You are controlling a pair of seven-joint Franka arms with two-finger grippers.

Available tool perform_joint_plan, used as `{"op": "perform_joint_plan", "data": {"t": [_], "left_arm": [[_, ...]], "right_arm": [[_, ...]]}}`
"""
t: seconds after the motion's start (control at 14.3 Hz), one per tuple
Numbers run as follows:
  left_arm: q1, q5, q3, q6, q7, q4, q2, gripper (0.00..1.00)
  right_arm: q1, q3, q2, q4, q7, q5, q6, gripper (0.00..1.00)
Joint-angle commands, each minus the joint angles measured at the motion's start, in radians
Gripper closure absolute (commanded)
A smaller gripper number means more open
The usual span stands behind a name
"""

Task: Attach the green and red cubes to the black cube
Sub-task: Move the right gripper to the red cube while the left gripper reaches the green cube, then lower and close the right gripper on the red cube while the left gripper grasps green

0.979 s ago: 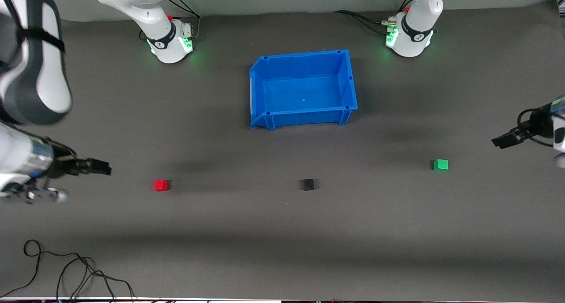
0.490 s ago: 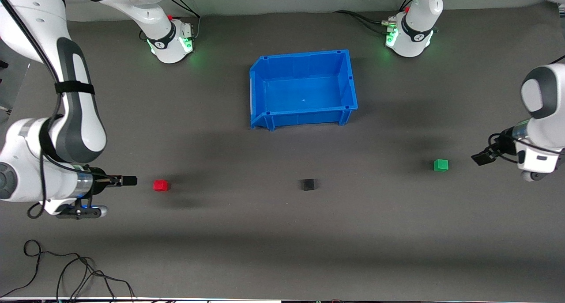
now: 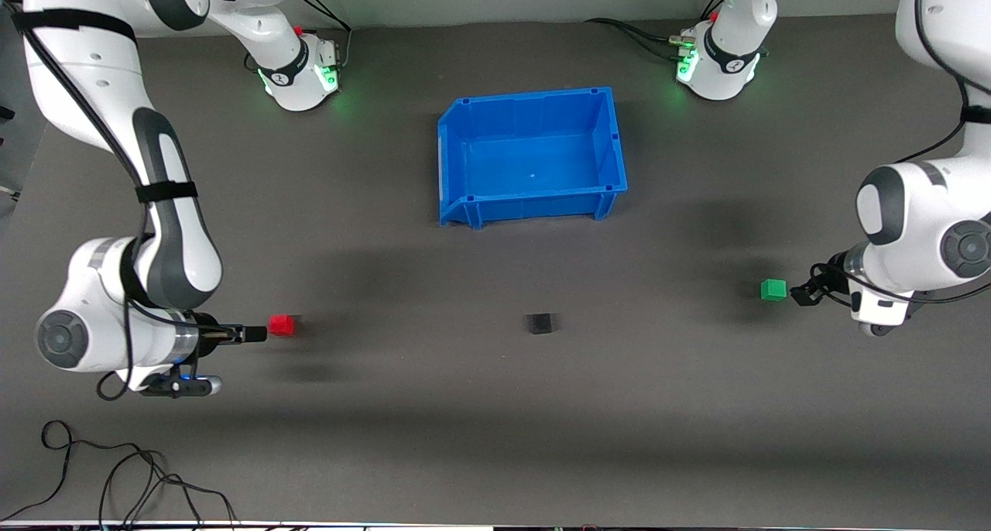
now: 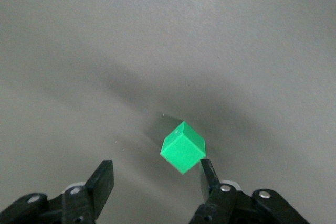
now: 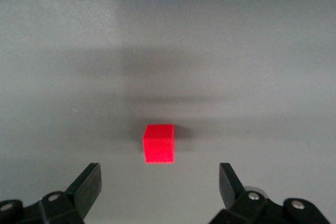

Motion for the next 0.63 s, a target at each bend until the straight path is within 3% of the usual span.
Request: {"op": "perform_joint_plan", "data": {"t": [0.0,0.21,0.56], "left_arm": [[-0.002,0.0,0.001,0.093,-0.157,0.011,0.073,0.19],[-0.004,-0.006,-0.001,0.124,-0.395,0.012,0.084,0.19],[-0.007,-0.005,0.003,0.131,-0.573,-0.012,0.087,0.23]], "right_arm": [[0.007,-0.003,0.039,0.018,0.004,0.016,0.032,0.01],[0.025,-0.003,0.059,-0.002,0.011,0.018,0.076,0.01],[0.023,-0.003,0.081,-0.065,0.011,0.018,0.174,0.01]]}}
